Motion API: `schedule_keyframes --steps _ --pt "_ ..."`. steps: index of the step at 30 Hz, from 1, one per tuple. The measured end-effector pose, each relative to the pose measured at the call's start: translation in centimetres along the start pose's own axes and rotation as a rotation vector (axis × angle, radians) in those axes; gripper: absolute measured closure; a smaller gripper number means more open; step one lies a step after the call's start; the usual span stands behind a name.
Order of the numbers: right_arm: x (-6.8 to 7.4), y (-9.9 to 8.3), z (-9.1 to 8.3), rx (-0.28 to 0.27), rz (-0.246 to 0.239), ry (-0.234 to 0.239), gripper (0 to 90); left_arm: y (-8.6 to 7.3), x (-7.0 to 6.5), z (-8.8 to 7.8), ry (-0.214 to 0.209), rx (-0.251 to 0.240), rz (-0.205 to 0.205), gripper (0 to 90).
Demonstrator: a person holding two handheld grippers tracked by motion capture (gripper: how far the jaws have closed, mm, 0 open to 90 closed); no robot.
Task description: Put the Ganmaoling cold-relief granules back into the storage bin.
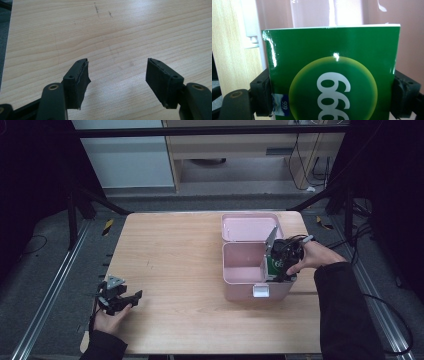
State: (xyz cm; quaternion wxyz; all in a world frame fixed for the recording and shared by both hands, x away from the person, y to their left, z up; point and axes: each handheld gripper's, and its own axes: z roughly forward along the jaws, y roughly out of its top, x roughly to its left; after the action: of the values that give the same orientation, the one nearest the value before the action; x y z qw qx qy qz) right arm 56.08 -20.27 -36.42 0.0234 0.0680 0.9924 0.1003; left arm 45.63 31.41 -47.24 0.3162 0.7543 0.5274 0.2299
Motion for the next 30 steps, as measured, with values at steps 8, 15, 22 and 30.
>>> schedule_keyframes --steps 8,15,22,30 --pt "-0.1 0.0 0.2 0.003 -0.002 0.013 14.1 0.0 0.0 0.0 0.000 0.000 0.000 34.1" --pt "-0.3 -0.2 -0.4 -0.021 0.027 0.016 12.0 0.0 0.0 0.0 0.001 0.001 0.000 34.1" --pt "0.0 -0.4 -2.0 -0.056 0.029 -0.020 12.1 0.0 0.0 0.0 0.001 0.001 0.002 34.1" --pt "0.9 -0.6 -4.3 -0.161 0.093 -0.105 15.2 0.0 0.0 0.0 0.001 -0.002 -0.002 34.2"
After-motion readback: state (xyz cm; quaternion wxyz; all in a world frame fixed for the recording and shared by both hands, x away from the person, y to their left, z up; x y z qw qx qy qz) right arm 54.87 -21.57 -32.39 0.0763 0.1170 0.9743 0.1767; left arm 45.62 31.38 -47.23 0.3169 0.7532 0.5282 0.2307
